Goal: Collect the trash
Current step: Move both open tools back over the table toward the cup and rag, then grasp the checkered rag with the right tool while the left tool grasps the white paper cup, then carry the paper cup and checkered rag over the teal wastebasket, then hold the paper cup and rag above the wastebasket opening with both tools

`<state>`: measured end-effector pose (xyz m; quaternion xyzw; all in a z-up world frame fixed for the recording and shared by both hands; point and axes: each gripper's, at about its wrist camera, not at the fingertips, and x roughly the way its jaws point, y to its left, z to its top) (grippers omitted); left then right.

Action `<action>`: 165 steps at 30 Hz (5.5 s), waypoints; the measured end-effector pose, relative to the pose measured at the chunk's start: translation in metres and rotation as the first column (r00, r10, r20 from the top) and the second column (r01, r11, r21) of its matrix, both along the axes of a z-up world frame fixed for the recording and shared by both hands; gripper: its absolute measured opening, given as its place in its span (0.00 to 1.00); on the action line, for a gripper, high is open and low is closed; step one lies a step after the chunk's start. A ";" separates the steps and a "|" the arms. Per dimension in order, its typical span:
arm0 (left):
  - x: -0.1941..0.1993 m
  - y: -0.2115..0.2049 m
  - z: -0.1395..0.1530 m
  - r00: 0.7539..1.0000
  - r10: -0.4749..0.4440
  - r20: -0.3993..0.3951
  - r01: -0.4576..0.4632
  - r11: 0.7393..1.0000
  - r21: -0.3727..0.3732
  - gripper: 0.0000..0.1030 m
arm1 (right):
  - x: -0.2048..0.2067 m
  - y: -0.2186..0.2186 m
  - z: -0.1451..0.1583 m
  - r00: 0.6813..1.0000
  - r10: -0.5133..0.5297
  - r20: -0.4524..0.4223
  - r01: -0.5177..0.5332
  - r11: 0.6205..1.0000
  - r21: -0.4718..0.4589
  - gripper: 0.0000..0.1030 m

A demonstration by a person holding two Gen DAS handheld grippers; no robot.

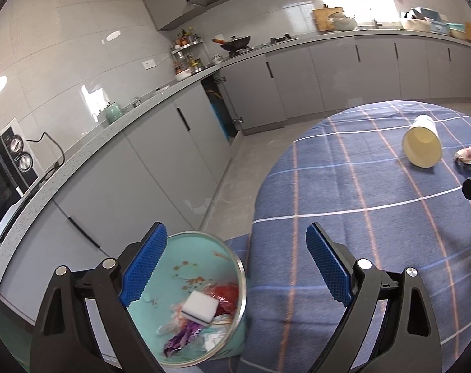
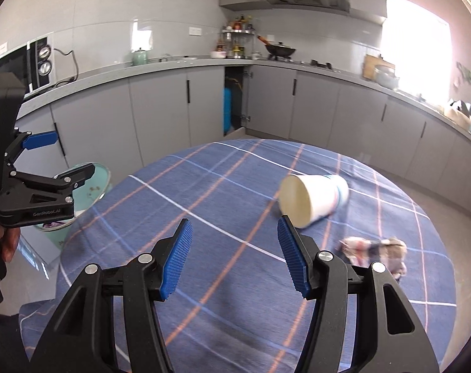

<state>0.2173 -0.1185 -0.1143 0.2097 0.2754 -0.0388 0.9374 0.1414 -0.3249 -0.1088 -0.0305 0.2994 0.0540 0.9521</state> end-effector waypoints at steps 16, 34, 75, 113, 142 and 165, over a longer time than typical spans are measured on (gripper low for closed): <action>0.006 -0.063 -0.004 0.994 -0.111 -0.014 0.111 0.994 0.008 0.87 | -0.003 -0.069 -0.005 0.975 -0.220 -0.024 0.220 0.975 -0.027 0.56; 0.025 -0.175 -0.018 0.952 -0.302 -0.050 0.302 0.953 -0.011 0.87 | 0.020 -0.156 -0.036 0.880 -0.426 -0.209 0.432 0.902 -0.015 0.55; 0.037 -0.242 -0.046 0.883 -0.430 -0.188 0.423 0.903 -0.079 0.04 | 0.002 -0.186 -0.031 0.867 -0.480 -0.135 0.486 0.874 0.011 0.20; -0.005 0.076 0.018 1.000 0.002 -0.009 -0.003 0.995 -0.097 0.04 | 0.055 0.075 0.022 1.000 -0.018 -0.012 0.019 0.998 0.058 0.20; -0.002 0.186 0.024 0.973 0.229 0.032 -0.225 0.970 -0.090 0.04 | 0.083 0.187 0.017 0.982 0.187 -0.019 -0.187 0.982 0.016 0.20; -0.004 0.200 0.027 0.962 0.270 0.050 -0.265 0.961 -0.084 0.04 | 0.088 0.213 0.015 0.970 0.244 -0.014 -0.244 0.970 0.000 0.20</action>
